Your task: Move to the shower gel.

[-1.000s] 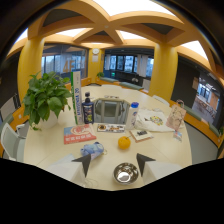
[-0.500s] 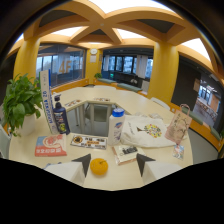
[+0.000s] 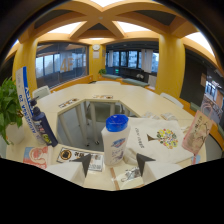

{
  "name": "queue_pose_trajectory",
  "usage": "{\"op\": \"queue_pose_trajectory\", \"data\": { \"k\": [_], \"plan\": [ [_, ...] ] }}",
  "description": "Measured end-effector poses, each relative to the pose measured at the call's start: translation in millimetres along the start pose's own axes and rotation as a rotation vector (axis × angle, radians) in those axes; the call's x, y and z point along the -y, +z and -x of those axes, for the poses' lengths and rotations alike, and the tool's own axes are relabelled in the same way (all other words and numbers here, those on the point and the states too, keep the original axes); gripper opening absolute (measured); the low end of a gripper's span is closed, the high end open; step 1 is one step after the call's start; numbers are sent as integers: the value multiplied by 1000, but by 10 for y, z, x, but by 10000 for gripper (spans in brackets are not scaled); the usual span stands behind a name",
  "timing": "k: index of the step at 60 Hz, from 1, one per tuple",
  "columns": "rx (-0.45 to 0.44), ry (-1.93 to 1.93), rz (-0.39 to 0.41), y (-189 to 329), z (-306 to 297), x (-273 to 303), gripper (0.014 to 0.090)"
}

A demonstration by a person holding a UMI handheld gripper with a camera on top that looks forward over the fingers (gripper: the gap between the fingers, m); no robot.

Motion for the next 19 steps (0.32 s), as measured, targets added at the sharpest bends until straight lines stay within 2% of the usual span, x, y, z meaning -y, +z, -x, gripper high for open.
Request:
{"op": "queue_pose_trajectory", "data": {
  "k": [2,3,4,19],
  "plan": [
    [5,1,3,18,14,-14,863],
    [7,2,5,27,18,-21,826],
    [8,3,7,33,20,-27,863],
    [9,12,31,61,30,-87,865]
  ]
}}
